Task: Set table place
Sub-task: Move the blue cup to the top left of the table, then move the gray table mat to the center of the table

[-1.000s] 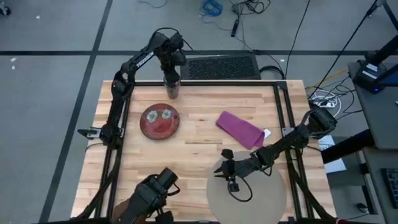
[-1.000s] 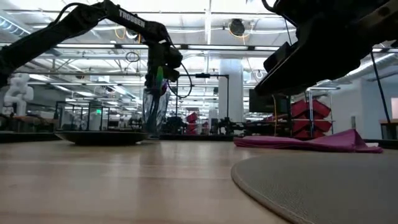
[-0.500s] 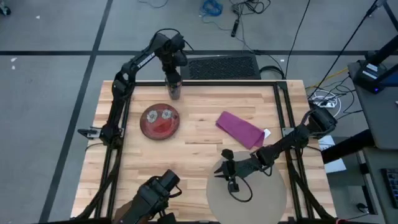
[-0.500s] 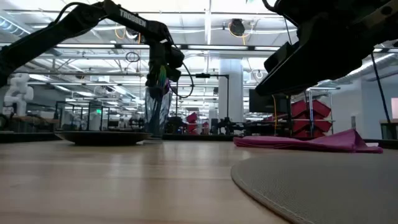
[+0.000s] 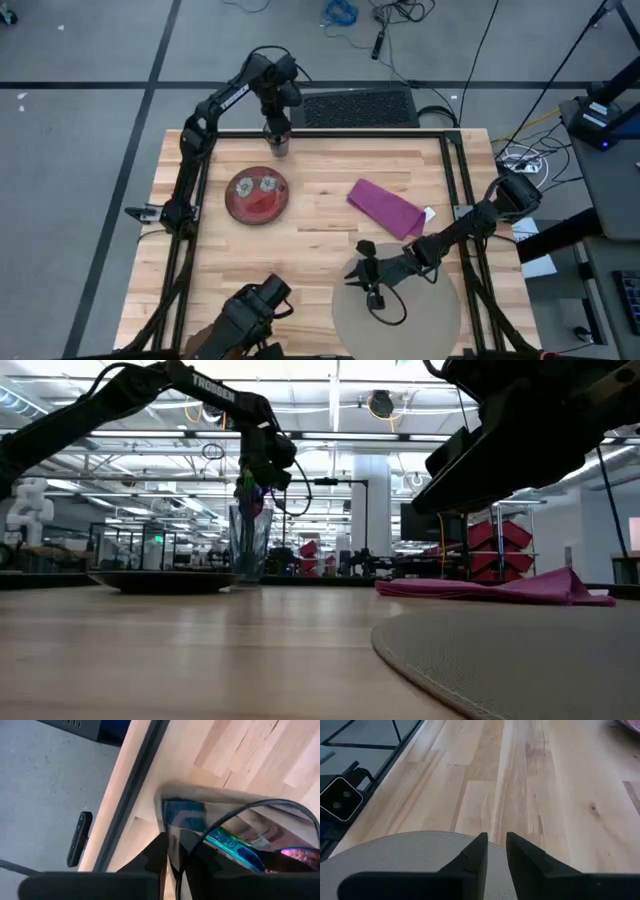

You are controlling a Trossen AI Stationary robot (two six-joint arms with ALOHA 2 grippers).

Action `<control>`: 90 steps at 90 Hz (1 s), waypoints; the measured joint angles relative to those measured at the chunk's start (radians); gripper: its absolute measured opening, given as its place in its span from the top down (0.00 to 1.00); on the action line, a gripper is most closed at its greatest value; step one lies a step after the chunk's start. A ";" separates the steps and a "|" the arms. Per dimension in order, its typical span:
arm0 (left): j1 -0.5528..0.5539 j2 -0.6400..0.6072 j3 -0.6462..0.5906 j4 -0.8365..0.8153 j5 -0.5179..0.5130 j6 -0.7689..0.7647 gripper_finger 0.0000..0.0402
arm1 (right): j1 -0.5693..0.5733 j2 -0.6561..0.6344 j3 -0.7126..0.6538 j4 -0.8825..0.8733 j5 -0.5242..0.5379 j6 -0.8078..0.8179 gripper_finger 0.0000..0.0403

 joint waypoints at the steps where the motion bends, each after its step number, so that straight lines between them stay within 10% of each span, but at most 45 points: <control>1: 0.000 0.000 0.000 0.000 0.000 0.000 0.90 | 0.000 0.000 0.000 0.000 0.000 0.000 0.85; 90: -0.021 -0.111 -0.001 0.001 -0.051 0.008 0.90 | 0.000 0.000 0.000 0.004 0.000 -0.011 0.85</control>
